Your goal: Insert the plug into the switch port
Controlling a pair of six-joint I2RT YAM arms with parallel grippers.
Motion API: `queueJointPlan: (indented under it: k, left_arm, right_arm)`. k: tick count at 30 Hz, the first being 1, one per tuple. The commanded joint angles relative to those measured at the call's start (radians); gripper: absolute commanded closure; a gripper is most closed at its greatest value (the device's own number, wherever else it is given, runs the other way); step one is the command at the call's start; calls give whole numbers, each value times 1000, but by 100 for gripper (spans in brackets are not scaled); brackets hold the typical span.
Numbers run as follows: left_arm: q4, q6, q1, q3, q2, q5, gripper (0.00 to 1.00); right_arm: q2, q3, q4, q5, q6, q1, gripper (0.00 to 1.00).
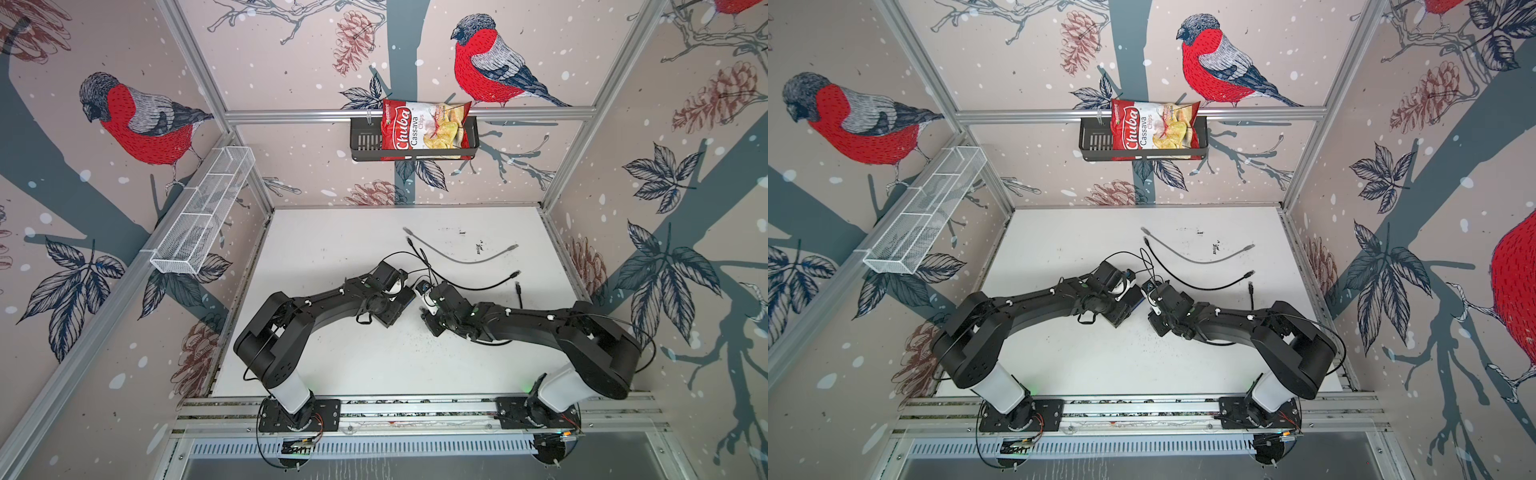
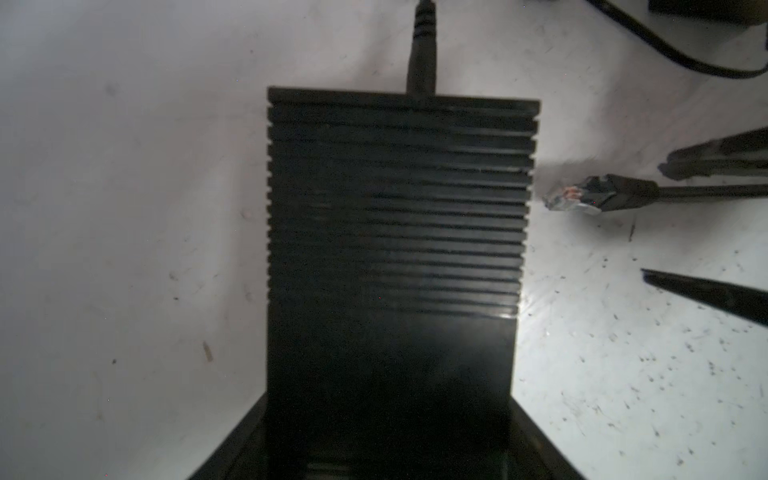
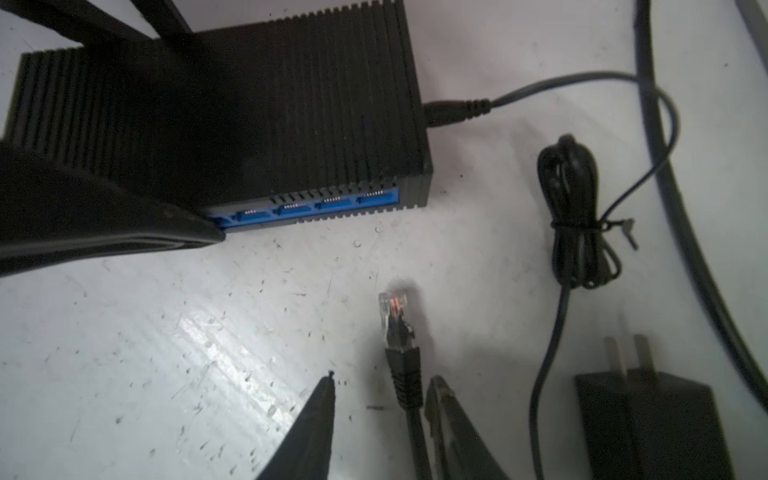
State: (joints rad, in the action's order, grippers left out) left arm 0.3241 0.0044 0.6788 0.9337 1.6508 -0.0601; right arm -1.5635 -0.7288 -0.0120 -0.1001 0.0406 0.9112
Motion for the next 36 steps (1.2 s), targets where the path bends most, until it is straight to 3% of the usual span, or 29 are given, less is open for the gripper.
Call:
queueJointPlan:
  k: [1,5,8,14,20,36]
  left_arm:
    - [-36,-6,-6,-6,-11,-13,100]
    - [-49,-9,-12,-12,-17,-14,100]
    - [-59,-9,-13,-15,-21,-12,100]
    - [-85,-12,-16,-26,-29,-16,100]
    - [-108,-12,-21,-45,-34,-27,100]
    - [-105,-11,-27,-39,-24,-39,100]
  right_arm:
    - [-1,-46,39,-44,-99,8,60]
    - [11,-71,89,-114,-254,7,60]
    - [30,-45,109,-93,-334,6,61]
    - [115,38,81,-1,-370,-3,61]
    - [83,46,51,98,-399,-11,63]
    - [7,40,-19,95,-418,-44,68]
